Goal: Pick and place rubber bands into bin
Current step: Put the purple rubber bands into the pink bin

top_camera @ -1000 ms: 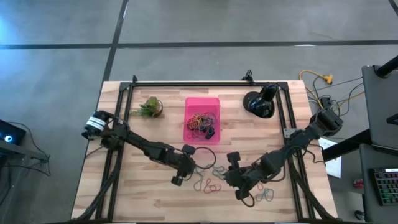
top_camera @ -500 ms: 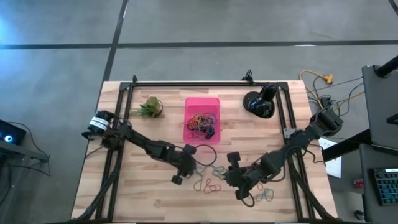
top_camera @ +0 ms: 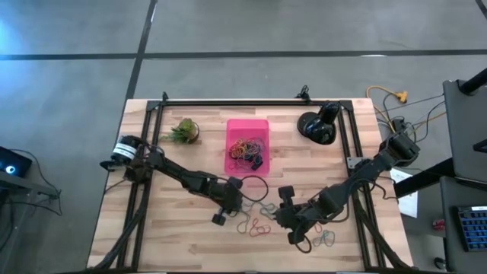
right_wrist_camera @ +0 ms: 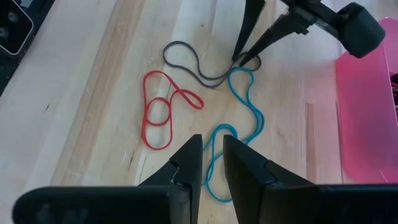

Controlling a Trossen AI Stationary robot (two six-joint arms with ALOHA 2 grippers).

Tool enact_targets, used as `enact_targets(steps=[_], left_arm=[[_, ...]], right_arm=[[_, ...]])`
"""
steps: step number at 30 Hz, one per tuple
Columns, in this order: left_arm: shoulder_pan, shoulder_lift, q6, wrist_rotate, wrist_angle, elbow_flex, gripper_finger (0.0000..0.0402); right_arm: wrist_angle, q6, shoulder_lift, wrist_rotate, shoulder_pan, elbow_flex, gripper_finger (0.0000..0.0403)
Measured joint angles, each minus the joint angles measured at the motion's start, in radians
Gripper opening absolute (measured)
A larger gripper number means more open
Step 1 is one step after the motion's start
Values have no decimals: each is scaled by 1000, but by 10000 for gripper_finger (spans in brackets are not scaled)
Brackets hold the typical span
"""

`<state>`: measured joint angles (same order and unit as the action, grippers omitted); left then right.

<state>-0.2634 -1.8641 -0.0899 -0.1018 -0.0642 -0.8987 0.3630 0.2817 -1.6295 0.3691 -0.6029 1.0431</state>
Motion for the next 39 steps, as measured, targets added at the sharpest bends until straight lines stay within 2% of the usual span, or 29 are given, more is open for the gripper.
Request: enact_targets(steps=[2, 10, 14, 25, 31, 39], left_arm=[[0, 0, -3, 22, 28, -4, 7], [-3, 21, 26, 177, 163, -1, 1], [-7, 69, 36, 249, 202, 5, 0], [-147, 193, 51, 690, 307, 22, 0], [-213, 235, 47, 857, 300, 21, 0], [-257, 258, 21, 1027, 277, 20, 0]], right_arm=[[0, 0, 0, 0, 0, 0, 59], [0, 7, 0, 0, -1, -1, 59], [0, 7, 0, -1, -1, -4, 59], [0, 7, -1, -2, -1, -10, 59], [0, 7, -1, -1, -1, -11, 59], [-1, 7, -1, -1, -1, -11, 59]])
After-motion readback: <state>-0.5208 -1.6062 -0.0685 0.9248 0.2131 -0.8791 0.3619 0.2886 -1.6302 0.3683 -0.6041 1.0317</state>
